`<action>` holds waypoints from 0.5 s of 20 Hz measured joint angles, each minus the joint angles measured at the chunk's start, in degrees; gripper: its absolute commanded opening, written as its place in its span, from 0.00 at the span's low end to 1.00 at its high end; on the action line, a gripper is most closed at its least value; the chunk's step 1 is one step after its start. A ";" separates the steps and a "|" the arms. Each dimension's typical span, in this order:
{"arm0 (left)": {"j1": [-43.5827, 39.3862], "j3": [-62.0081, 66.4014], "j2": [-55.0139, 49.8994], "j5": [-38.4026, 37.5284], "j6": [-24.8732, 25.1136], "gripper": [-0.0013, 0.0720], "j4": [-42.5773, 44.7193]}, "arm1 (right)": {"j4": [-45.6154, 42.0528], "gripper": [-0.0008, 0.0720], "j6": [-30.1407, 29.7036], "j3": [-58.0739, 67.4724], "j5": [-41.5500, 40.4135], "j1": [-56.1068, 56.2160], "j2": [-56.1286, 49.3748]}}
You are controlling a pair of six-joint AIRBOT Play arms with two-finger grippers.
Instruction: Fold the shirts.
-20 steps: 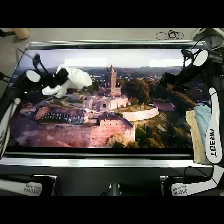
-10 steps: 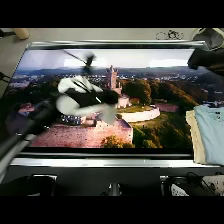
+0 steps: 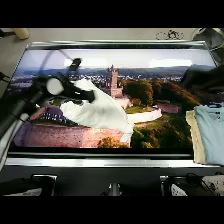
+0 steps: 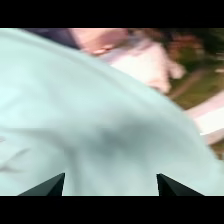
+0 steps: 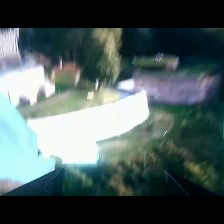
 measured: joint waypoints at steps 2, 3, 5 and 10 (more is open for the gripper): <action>9.20 -2.56 -0.39 -3.65 0.24 1.00 1.03 | 4.57 0.94 -1.55 -6.82 0.37 -0.02 -2.45; 12.98 -4.46 -0.55 -4.59 0.66 1.00 -0.31 | 7.45 0.94 -2.45 -10.36 -0.11 0.02 -3.69; 18.86 -9.11 -0.79 -4.70 1.99 1.00 -5.01 | 11.45 0.98 -4.37 -16.48 -2.29 1.03 -6.23; 23.98 -17.22 -3.28 -1.66 4.00 1.00 -12.07 | 16.24 0.99 -8.33 -24.39 -6.99 6.93 -12.35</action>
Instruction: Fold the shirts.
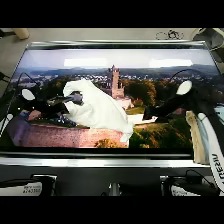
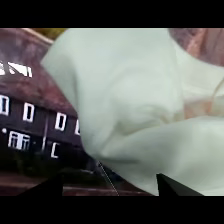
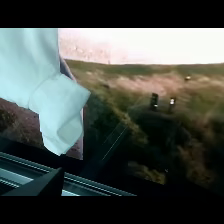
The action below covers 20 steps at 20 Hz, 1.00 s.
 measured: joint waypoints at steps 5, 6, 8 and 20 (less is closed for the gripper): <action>0.24 -1.75 -2.71 4.66 2.10 0.47 -6.25 | 2.54 0.99 -2.82 -1.84 -2.40 5.77 -5.16; 0.02 -1.84 -2.93 5.79 2.29 0.37 -7.13 | 3.21 0.99 -3.17 -1.95 -3.21 6.84 -5.99; -0.33 -1.95 -3.21 7.85 2.67 0.06 -8.50 | 4.55 0.99 -3.89 -2.10 -5.42 8.90 -7.69; -0.79 12.52 21.51 11.17 13.09 0.05 -11.69 | 6.45 0.04 -6.54 11.23 -7.74 7.52 4.46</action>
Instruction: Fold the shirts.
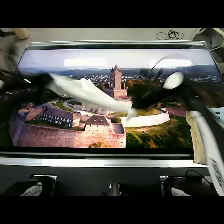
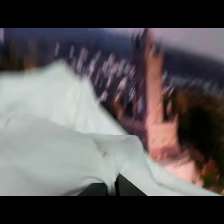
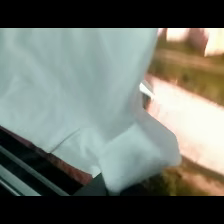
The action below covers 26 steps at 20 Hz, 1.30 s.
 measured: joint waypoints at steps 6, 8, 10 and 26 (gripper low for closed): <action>0.31 17.38 19.32 0.50 -4.48 0.05 3.67 | -3.91 0.04 -0.17 12.20 -8.70 -4.17 28.37; 0.33 18.69 21.99 -1.66 -6.91 0.05 4.92 | -5.57 0.04 2.01 13.27 -9.64 -4.50 34.16; 0.33 17.73 22.80 -4.72 -8.33 0.05 5.73 | -8.07 0.04 3.98 13.79 -8.22 -4.70 36.85; -8.09 8.94 -24.24 9.92 -6.32 1.00 3.39 | -13.84 0.04 15.63 14.32 0.22 -4.94 -7.76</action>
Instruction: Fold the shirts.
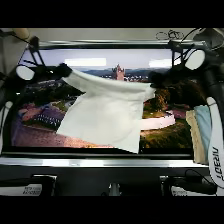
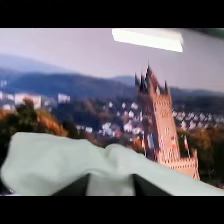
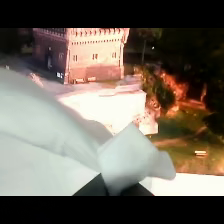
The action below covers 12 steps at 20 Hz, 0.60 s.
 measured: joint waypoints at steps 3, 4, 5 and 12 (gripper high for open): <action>0.70 3.52 -5.97 -14.43 -0.55 1.00 -0.63 | 3.08 0.04 0.61 0.02 0.07 -0.04 -3.61; 1.77 3.98 -6.32 -20.17 -0.61 1.00 0.07 | 3.21 0.05 0.11 0.02 0.66 0.02 -4.09; 2.93 3.23 -6.03 -25.27 -0.70 1.00 1.14 | 3.13 0.05 -0.59 0.04 1.60 0.02 -4.46; 2.40 -31.58 11.37 -24.55 -5.44 1.00 -4.04 | 0.33 0.05 -4.37 0.07 6.62 0.02 -5.35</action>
